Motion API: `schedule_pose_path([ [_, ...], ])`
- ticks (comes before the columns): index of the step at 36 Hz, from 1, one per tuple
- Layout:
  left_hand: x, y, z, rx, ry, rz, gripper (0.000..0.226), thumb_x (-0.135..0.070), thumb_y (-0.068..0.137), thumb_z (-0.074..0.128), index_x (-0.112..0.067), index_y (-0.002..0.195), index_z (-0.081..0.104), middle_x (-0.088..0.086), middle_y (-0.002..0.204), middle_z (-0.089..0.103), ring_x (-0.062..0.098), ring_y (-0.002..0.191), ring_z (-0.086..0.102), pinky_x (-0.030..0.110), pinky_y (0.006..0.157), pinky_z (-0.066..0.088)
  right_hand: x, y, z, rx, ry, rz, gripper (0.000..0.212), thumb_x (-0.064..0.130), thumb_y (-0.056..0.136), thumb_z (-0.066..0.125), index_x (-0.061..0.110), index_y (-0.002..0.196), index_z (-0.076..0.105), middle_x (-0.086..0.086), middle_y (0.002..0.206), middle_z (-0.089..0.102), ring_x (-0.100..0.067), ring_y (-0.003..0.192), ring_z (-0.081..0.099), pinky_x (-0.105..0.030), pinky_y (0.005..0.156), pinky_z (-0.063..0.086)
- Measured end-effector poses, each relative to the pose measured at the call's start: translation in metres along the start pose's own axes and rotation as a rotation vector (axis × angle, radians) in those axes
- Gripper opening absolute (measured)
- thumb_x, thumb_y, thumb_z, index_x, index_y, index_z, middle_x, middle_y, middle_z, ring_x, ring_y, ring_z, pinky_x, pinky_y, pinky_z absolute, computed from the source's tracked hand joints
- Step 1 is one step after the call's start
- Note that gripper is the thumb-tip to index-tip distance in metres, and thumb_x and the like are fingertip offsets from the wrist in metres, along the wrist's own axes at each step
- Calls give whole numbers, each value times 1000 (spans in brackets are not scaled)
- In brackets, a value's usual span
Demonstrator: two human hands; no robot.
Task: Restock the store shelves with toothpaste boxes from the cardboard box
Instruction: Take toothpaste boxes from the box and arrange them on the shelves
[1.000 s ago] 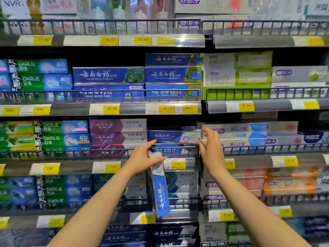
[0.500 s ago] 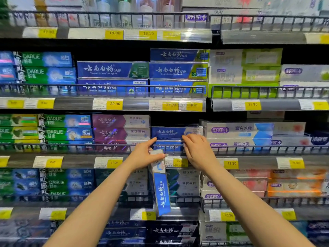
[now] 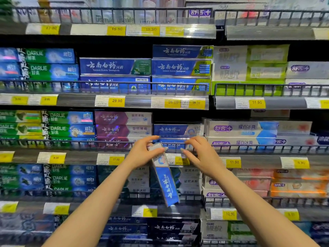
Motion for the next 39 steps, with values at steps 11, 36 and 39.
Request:
schedule_pose_path([
  [11, -51, 5, -3, -284, -338, 75, 20, -18, 90, 60, -6, 105, 59, -6, 82, 63, -7, 64, 61, 13, 57, 49, 28, -21, -7, 47, 20, 60, 59, 33, 84, 62, 20, 136, 38, -3, 120, 54, -22, 103, 57, -33, 75, 47],
  [36, -34, -46, 47, 353, -266, -131, 71, -44, 57, 85, -19, 115, 53, 4, 116, 62, 14, 105, 61, 35, 93, 51, 7, -49, -30, 57, 796, 552, 23, 19, 78, 74, 12, 97, 62, -4, 90, 71, -10, 74, 65, -23, 61, 53],
  [39, -30, -56, 55, 336, -270, -152, 40, -24, 76, 76, -8, 109, 61, 3, 95, 67, 12, 86, 67, 31, 83, 56, 11, -49, -31, 38, 930, 599, 26, 16, 79, 72, 5, 100, 60, -7, 91, 71, -11, 75, 67, -20, 60, 52],
])
Point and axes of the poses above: each hand's wrist, its own y-axis towards the middle knuckle, its own z-axis out of the palm, x = y × z, the point moved 4 cm from there along y, towards the middle knuckle
